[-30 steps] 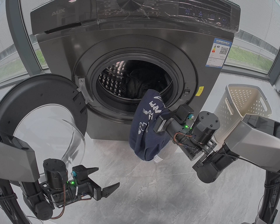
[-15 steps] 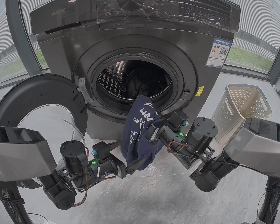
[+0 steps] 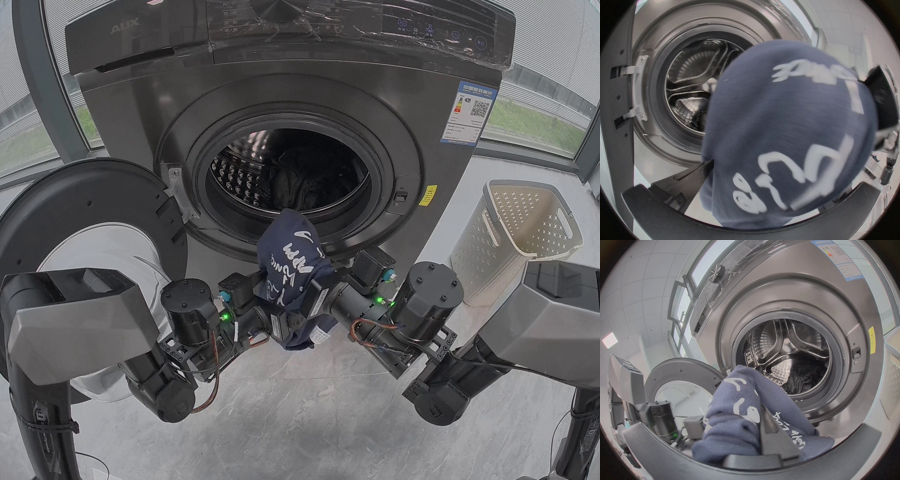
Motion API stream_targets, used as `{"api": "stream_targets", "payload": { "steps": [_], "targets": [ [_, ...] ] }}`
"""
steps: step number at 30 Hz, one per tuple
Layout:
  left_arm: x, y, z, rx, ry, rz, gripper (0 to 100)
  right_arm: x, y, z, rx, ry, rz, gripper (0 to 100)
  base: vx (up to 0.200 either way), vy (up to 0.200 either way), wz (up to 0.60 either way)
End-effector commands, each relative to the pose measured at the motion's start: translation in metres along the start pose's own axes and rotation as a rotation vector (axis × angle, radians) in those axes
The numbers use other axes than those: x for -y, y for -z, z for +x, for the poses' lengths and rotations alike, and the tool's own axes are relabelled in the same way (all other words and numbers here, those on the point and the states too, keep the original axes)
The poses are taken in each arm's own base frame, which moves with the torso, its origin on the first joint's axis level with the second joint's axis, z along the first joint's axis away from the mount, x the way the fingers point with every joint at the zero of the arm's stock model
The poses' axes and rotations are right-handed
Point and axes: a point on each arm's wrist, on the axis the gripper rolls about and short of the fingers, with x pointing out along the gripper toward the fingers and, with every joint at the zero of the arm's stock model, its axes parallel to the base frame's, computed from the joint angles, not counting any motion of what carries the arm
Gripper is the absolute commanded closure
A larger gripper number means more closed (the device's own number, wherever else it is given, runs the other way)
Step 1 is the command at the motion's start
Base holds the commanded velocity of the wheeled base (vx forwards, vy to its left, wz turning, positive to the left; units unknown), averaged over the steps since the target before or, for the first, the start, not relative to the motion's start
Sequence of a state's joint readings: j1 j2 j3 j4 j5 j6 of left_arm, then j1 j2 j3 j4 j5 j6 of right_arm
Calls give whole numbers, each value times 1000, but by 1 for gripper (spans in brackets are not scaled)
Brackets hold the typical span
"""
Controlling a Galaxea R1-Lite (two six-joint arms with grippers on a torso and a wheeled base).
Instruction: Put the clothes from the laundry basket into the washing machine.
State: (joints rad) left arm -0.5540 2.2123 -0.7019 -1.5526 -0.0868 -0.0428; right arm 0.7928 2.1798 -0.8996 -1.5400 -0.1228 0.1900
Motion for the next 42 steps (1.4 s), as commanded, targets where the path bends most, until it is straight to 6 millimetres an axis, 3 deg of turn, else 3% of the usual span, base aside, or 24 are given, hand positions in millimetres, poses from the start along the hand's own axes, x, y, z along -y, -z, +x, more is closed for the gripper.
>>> {"api": "stream_targets", "payload": {
  "steps": [1, 8, 14, 15, 20, 27, 32, 39, 40, 42],
  "targets": [
    [-10, 9, 12, 10, -41, -11, 0, -11, -3, -7, -6, -23, 13, 100, 0, 0, 0],
    [-12, 28, 16, -34, -46, -10, 0, -16, -8, -8, 5, -37, 20, 100, 0, 0, 0],
    [-13, 25, 23, -5, -49, -12, 0, -16, -8, -8, 8, -18, 25, 100, 0, 0, 0],
    [-13, 24, 23, -1, -49, -12, 100, -16, -8, -8, 8, -18, 25, 100, 0, 0, 0],
    [-19, 19, 26, 25, -101, -26, 100, -2, -11, -6, 17, 17, 15, 100, 0, 0, 0],
    [-38, -11, 21, 111, -174, -62, 100, 24, -11, -6, 12, 83, -3, 100, 0, 0, 0],
    [-30, -25, 3, 107, -160, -66, 100, 32, 0, -6, -20, 105, -4, 100, 0, 0, 0],
    [-18, -34, -10, 104, -137, -65, 100, 27, 13, -9, -60, 91, -12, 100, 0, 0, 0],
    [-16, -36, -11, 108, -132, -67, 100, 26, 15, -11, -68, 90, -14, 0, 0, 0, 0],
    [-15, -38, -12, 111, -130, -67, 100, 25, 15, -12, -72, 88, -13, 0, 0, 0, 0]
  ]
}}
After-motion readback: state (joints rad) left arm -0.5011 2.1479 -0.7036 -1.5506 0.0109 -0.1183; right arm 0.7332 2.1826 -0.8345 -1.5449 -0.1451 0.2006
